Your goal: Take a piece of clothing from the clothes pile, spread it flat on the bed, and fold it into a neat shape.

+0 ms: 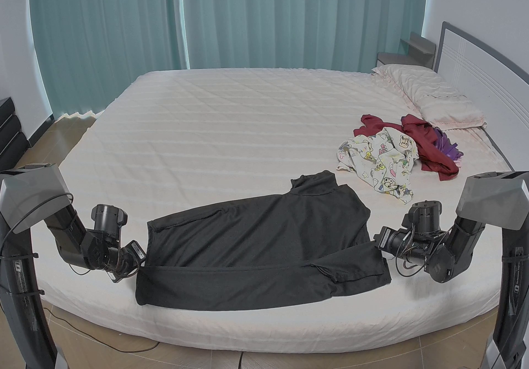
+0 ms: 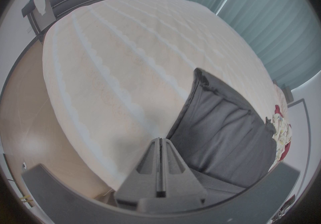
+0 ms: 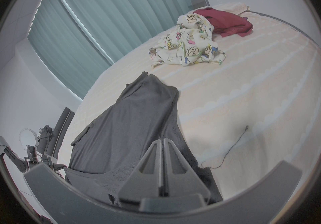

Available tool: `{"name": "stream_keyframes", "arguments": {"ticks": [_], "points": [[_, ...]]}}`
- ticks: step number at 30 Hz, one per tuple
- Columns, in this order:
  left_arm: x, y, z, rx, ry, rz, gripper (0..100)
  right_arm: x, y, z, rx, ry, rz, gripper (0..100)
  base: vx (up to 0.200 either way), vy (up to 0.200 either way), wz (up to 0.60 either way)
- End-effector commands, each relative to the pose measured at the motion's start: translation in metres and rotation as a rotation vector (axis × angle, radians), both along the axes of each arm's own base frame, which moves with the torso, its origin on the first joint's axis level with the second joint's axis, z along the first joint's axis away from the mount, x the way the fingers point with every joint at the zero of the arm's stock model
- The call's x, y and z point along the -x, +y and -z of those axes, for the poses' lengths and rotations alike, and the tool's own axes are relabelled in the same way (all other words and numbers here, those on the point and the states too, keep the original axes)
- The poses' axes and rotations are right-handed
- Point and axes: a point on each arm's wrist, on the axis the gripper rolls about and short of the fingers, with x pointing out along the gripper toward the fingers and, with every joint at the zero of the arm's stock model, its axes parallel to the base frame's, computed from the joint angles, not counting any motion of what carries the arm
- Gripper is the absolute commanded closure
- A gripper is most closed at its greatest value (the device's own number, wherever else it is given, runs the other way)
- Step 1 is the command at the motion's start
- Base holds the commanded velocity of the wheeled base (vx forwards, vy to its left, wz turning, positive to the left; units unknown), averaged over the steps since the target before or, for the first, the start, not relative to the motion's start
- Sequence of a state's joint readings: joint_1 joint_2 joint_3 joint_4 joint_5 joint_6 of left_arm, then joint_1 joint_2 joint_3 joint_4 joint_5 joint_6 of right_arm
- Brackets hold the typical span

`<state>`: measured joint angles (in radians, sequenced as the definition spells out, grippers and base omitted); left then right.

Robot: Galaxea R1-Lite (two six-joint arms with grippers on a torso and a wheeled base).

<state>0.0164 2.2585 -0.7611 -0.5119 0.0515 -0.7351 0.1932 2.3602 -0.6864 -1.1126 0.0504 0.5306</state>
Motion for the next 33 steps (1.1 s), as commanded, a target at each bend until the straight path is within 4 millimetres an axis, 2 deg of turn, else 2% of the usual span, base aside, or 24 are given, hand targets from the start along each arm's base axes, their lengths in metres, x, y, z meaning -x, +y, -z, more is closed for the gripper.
{"name": "stream_keyframes", "arguments": {"ticks": [1, 9, 22, 23, 24, 25, 28, 33], "points": [[-0.004, 0.0, -0.002, 0.01, -0.033, -0.023, 100, -0.003, -0.001, -0.009, -0.007, -0.034, 0.004, 100, 0.0, 0.0, 0.0], [-0.013, -0.001, 0.01, 0.008, -0.044, -0.023, 100, -0.008, -0.002, 0.002, 0.001, -0.016, 0.008, 100, 0.0, 0.0, 0.0], [-0.017, -0.005, 0.016, -0.029, -0.033, -0.026, 100, -0.018, 0.004, 0.018, 0.008, 0.0, -0.007, 100, 0.0, 0.0, 0.0], [-0.017, -0.006, 0.017, -0.033, -0.03, -0.027, 100, -0.018, 0.005, 0.019, 0.007, 0.0, -0.009, 0, 0.0, 0.0, 0.0], [-0.017, -0.006, 0.018, -0.039, -0.03, -0.031, 100, -0.019, 0.006, 0.021, 0.009, 0.004, -0.011, 0, 0.0, 0.0, 0.0], [-0.017, -0.006, 0.018, -0.039, -0.03, -0.031, 0, -0.019, 0.006, 0.021, 0.009, 0.004, -0.011, 0, 0.0, 0.0, 0.0], [-0.016, -0.007, 0.02, -0.048, -0.024, -0.033, 0, -0.02, 0.008, 0.024, 0.007, 0.002, -0.013, 0, 0.0, 0.0, 0.0], [-0.016, -0.008, 0.02, -0.049, -0.026, -0.035, 0, -0.025, 0.003, 0.008, -0.006, -0.047, 0.017, 0, 0.0, 0.0, 0.0]]}}
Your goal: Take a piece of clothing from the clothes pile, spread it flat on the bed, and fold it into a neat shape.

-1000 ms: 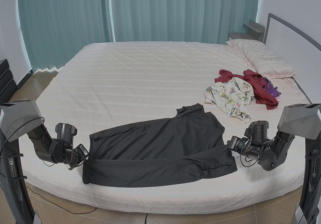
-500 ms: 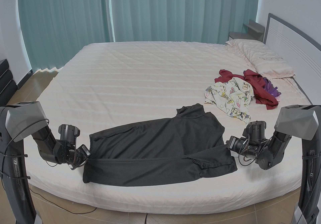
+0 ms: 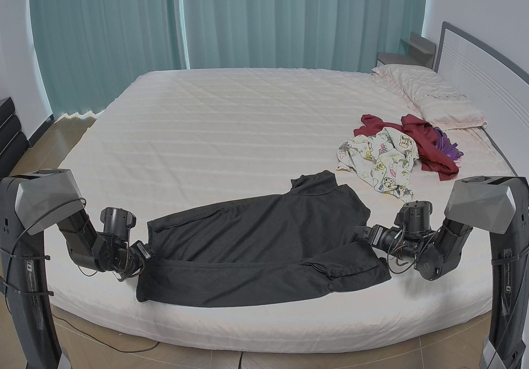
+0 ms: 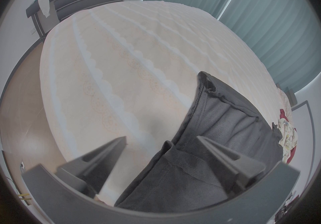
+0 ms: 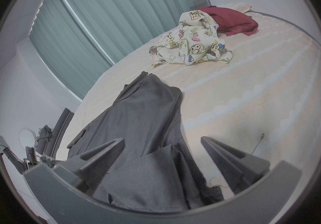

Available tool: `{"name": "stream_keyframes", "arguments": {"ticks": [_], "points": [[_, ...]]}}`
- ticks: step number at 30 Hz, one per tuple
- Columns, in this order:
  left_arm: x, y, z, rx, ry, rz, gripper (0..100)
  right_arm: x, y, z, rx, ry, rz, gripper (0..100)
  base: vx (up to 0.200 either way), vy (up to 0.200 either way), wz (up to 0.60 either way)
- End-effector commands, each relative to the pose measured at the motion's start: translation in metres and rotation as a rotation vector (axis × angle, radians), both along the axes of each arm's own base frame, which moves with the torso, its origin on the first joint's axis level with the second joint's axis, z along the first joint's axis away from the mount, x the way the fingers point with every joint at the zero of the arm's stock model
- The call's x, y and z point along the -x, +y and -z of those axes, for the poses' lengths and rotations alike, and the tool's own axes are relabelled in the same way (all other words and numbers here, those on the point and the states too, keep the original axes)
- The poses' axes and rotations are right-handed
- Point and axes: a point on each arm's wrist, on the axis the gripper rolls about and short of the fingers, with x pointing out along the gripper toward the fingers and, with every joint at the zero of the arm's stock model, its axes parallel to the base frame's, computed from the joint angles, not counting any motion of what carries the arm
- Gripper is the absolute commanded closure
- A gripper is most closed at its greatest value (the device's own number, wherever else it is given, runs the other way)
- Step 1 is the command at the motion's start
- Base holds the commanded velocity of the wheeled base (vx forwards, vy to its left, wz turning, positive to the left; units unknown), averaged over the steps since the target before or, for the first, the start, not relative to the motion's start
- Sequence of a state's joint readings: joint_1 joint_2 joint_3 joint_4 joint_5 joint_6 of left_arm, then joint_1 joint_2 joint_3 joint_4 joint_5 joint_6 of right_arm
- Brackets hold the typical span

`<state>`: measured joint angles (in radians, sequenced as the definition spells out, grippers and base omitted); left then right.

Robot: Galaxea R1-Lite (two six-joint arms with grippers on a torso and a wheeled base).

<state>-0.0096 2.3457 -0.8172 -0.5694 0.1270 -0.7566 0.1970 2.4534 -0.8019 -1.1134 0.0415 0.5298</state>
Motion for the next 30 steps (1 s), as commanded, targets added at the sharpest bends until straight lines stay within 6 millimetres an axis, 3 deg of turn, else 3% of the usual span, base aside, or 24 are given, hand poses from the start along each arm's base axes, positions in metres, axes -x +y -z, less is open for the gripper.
{"name": "stream_keyframes", "arguments": {"ticks": [1, 4, 7, 12, 21, 30], "points": [[0.001, 0.0, 0.001, 0.003, 0.001, -0.003, 0, 0.0, -0.003, -0.016, -0.022, -0.029, 0.025, 0, 0.0, 0.0, 0.0], [0.004, 0.002, -0.002, 0.02, 0.003, -0.008, 0, 0.012, 0.005, -0.038, -0.113, -0.028, 0.07, 0, 0.0, 0.0, 0.0], [0.01, 0.007, -0.012, 0.064, -0.01, 0.004, 0, 0.031, 0.019, -0.044, -0.173, 0.041, 0.075, 0, 0.0, 0.0, 0.0], [0.019, 0.009, -0.022, 0.169, -0.014, 0.041, 0, 0.05, 0.037, -0.031, -0.258, 0.159, 0.099, 0, 0.0, 0.0, 0.0], [0.021, 0.011, -0.022, 0.192, -0.018, 0.029, 0, 0.056, 0.036, 0.003, -0.191, 0.237, 0.173, 0, 0.0, 0.0, 0.0], [0.021, 0.011, -0.022, 0.192, -0.018, 0.029, 0, 0.051, 0.04, 0.005, -0.188, 0.217, 0.184, 0, 0.0, 0.0, 0.0]]}}
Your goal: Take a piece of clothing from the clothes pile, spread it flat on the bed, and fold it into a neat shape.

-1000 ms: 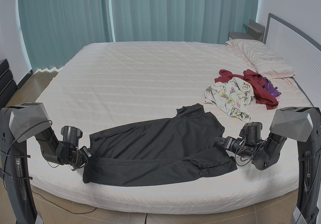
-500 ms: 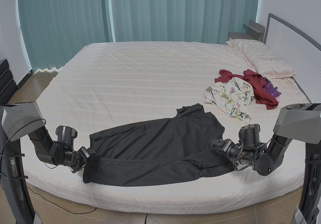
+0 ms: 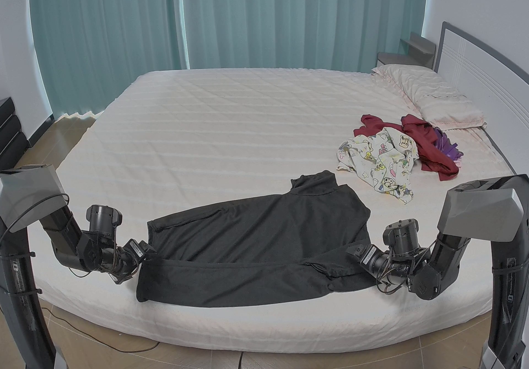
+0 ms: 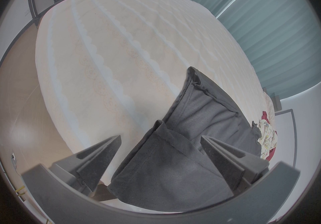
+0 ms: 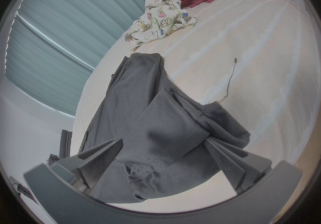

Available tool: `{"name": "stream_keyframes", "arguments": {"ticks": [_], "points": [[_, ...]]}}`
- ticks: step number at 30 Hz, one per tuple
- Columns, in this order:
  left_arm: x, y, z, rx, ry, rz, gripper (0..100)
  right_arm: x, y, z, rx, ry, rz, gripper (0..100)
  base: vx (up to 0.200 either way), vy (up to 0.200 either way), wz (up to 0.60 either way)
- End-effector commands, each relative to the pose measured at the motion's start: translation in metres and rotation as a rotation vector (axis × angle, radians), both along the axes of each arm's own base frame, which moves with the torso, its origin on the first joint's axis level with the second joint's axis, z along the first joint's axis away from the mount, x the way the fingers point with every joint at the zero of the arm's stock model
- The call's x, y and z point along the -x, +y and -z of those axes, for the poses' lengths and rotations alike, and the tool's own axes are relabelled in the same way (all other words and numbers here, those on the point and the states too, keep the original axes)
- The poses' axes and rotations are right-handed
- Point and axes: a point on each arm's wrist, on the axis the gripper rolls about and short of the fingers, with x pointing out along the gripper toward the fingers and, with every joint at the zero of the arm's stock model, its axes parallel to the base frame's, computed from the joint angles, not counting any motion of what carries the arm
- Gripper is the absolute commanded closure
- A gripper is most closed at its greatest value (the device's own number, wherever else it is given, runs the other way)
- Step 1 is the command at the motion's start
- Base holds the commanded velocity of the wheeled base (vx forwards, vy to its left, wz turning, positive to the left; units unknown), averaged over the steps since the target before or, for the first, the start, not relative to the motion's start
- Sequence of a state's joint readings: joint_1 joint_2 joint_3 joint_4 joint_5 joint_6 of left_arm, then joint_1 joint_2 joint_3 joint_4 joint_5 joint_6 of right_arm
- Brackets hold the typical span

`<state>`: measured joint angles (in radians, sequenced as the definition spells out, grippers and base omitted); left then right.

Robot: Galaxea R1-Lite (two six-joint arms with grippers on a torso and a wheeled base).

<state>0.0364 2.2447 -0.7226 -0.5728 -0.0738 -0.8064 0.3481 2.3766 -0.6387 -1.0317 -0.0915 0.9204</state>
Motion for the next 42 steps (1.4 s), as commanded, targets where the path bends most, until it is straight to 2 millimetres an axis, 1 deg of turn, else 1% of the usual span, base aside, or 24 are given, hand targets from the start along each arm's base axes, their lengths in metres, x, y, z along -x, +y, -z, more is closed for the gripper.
{"name": "stream_keyframes", "arguments": {"ticks": [1, 6, 10, 11, 18, 22, 23, 27, 31, 32, 33, 34, 37, 42], "points": [[0.0, 0.0, -0.001, 0.0, -0.004, -0.001, 0, -0.004, 0.004, 0.005, 0.002, 0.0, -0.005, 0, 0.0, 0.0, 0.0], [0.0, 0.0, -0.001, 0.0, -0.003, -0.001, 0, -0.006, 0.007, 0.014, 0.041, -0.003, 0.026, 0, 0.0, 0.0, 0.0], [0.0, 0.0, -0.001, 0.0, -0.003, -0.001, 0, -0.013, 0.008, 0.015, 0.045, -0.018, 0.04, 0, 0.0, 0.0, 0.0], [0.0, 0.0, -0.001, 0.0, -0.003, -0.001, 0, -0.013, 0.008, 0.015, 0.044, -0.02, 0.04, 100, 0.0, 0.0, 0.0], [0.0, 0.0, 0.0, -0.001, -0.001, 0.0, 0, -0.011, 0.006, 0.011, 0.082, -0.036, 0.084, 100, 0.0, 0.0, 0.0], [0.0, 0.0, 0.0, -0.001, -0.003, 0.0, 0, -0.008, 0.004, -0.001, 0.083, -0.049, 0.089, 100, 0.0, 0.0, 0.0], [0.0, 0.0, 0.0, -0.001, -0.001, 0.0, 0, -0.008, 0.004, -0.001, 0.082, -0.049, 0.088, 100, 0.0, 0.0, 0.0], [0.0, 0.0, 0.0, -0.002, 0.0, 0.002, 0, -0.007, 0.005, -0.015, 0.071, -0.078, 0.077, 100, 0.0, 0.0, 0.0], [0.0, 0.0, 0.001, -0.004, 0.002, 0.003, 0, -0.007, 0.007, -0.034, 0.047, -0.076, 0.047, 100, 0.0, 0.0, 0.0], [0.0, 0.0, 0.0, -0.004, 0.0, 0.003, 0, -0.005, 0.007, -0.043, 0.033, -0.071, 0.026, 100, 0.0, 0.0, 0.0], [0.0, 0.0, 0.001, -0.004, 0.002, 0.003, 0, -0.005, 0.008, -0.046, 0.028, -0.068, 0.017, 100, 0.0, 0.0, 0.0], [0.0, 0.0, 0.001, -0.004, 0.002, 0.003, 0, -0.004, 0.008, -0.053, 0.015, -0.057, -0.001, 100, 0.0, 0.0, 0.0], [0.0, 0.0, 0.001, -0.004, 0.002, 0.003, 0, -0.006, 0.01, -0.058, 0.025, -0.023, -0.007, 100, 0.0, 0.0, 0.0], [0.0, 0.0, 0.001, -0.004, 0.002, 0.003, 0, -0.012, 0.012, -0.067, 0.022, -0.015, -0.013, 100, 0.0, 0.0, 0.0]]}}
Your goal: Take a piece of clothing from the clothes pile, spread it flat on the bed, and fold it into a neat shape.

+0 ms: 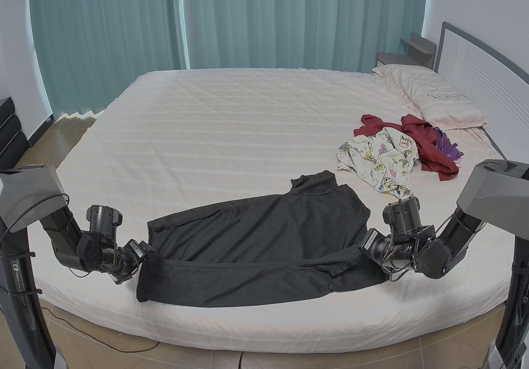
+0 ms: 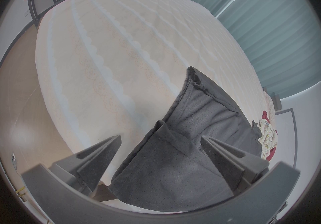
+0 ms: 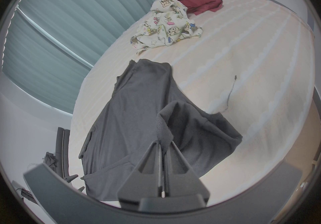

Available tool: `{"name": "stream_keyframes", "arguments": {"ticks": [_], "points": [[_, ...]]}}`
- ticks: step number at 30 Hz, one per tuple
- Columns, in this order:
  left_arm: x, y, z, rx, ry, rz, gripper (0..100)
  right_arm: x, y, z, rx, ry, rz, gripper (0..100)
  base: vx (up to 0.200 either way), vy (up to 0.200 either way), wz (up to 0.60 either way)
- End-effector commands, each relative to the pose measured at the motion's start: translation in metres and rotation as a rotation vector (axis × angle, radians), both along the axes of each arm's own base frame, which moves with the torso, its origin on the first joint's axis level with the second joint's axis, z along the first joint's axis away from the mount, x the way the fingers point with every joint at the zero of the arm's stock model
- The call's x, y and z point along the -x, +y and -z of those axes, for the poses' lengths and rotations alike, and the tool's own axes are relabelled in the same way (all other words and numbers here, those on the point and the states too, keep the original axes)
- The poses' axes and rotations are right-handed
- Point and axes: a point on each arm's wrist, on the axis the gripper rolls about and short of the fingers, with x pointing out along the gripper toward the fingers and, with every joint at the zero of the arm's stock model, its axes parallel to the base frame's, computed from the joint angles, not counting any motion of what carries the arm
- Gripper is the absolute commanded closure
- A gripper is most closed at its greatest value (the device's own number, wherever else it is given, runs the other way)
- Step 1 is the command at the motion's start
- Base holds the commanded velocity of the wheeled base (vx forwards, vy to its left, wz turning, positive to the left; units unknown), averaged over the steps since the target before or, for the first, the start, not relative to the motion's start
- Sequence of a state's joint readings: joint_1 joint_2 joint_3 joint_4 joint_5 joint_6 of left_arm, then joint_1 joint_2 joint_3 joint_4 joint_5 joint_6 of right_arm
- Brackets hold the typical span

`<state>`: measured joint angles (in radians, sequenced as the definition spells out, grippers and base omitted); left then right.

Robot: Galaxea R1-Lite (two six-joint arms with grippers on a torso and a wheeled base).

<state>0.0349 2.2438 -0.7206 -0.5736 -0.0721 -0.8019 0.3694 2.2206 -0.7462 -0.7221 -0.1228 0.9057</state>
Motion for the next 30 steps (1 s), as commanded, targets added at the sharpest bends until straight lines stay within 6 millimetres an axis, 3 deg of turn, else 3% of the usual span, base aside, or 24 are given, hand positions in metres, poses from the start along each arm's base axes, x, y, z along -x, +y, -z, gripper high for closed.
{"name": "stream_keyframes", "arguments": {"ticks": [1, 5, 13, 28, 29, 30], "points": [[0.0, 0.0, 0.001, -0.001, 0.001, 0.001, 0, -0.008, 0.003, -0.023, -0.024, -0.047, -0.006, 100, 0.0, 0.0, 0.0], [0.0, 0.0, 0.001, -0.001, 0.003, 0.001, 0, -0.013, 0.006, -0.027, -0.016, -0.028, -0.007, 100, 0.0, 0.0, 0.0], [0.0, 0.0, 0.001, -0.003, 0.003, 0.001, 0, -0.002, 0.008, -0.039, 0.004, 0.022, -0.023, 100, 0.0, 0.0, 0.0], [0.0, 0.0, 0.001, -0.004, 0.003, 0.0, 0, 0.014, 0.003, -0.032, 0.041, 0.141, -0.029, 100, 0.0, 0.0, 0.0], [0.0, 0.0, 0.001, -0.004, 0.003, 0.0, 0, 0.017, 0.002, -0.029, 0.05, 0.162, -0.031, 0, 0.0, 0.0, 0.0], [0.0, 0.0, 0.001, -0.004, 0.003, 0.0, 0, 0.02, 0.001, -0.026, 0.057, 0.183, -0.034, 0, 0.0, 0.0, 0.0]]}}
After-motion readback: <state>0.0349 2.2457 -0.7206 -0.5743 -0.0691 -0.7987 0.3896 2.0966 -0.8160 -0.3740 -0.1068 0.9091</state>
